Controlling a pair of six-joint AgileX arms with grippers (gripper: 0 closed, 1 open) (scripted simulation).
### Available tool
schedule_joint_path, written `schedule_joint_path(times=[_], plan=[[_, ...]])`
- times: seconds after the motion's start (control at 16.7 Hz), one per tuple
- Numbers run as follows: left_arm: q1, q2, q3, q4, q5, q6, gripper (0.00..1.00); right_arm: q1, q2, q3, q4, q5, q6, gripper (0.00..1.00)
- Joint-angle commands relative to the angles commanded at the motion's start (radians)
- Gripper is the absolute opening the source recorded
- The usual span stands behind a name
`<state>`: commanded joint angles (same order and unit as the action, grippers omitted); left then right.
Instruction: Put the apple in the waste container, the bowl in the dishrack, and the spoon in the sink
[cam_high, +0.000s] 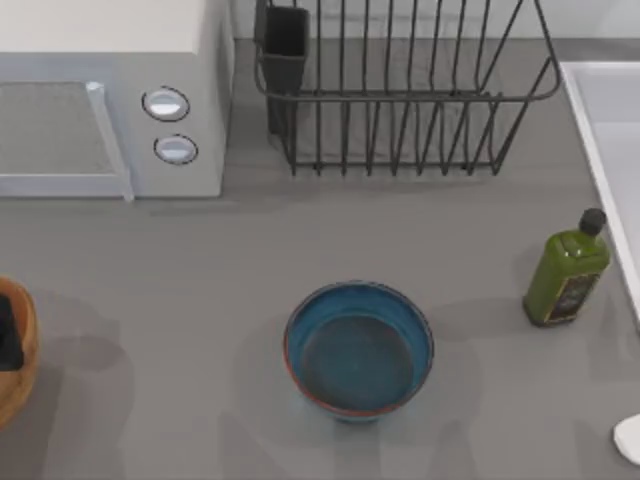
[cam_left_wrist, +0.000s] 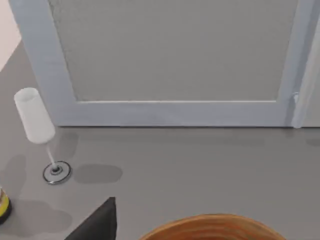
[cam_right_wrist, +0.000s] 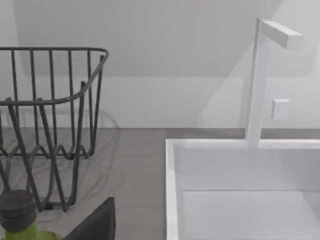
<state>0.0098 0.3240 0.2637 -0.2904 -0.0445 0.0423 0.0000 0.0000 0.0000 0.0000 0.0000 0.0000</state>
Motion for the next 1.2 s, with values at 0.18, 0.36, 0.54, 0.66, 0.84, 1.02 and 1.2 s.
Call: schedule_joint_path(times=[0.18, 0.36, 0.54, 0.66, 0.84, 1.02, 1.2], plan=[[-0.006, -0.2, -0.152, 0.172, 0.026, -0.023, 1.0, 0.0, 0.0, 0.0, 0.0, 0.0, 0.0, 1.0], [-0.009, -0.307, -0.247, 0.274, 0.042, -0.039, 1.0, 0.0, 0.0, 0.0, 0.0, 0.0, 0.0, 1.0], [-0.01, -0.324, -0.264, 0.29, 0.045, -0.042, 1.0, 0.0, 0.0, 0.0, 0.0, 0.0, 0.0, 1.0], [-0.01, -0.324, -0.264, 0.29, 0.045, -0.042, 1.0, 0.0, 0.0, 0.0, 0.0, 0.0, 0.0, 1.0], [-0.01, -0.324, -0.264, 0.29, 0.045, -0.042, 1.0, 0.005, 0.01, 0.01, -0.008, 0.0, 0.005, 1.0], [-0.01, -0.324, -0.264, 0.29, 0.045, -0.042, 1.0, 0.047, 0.103, 0.1, -0.08, 0.001, 0.047, 1.0], [-0.01, -0.324, -0.264, 0.29, 0.045, -0.042, 1.0, 0.125, 0.29, 0.277, -0.213, 0.001, 0.122, 1.0]])
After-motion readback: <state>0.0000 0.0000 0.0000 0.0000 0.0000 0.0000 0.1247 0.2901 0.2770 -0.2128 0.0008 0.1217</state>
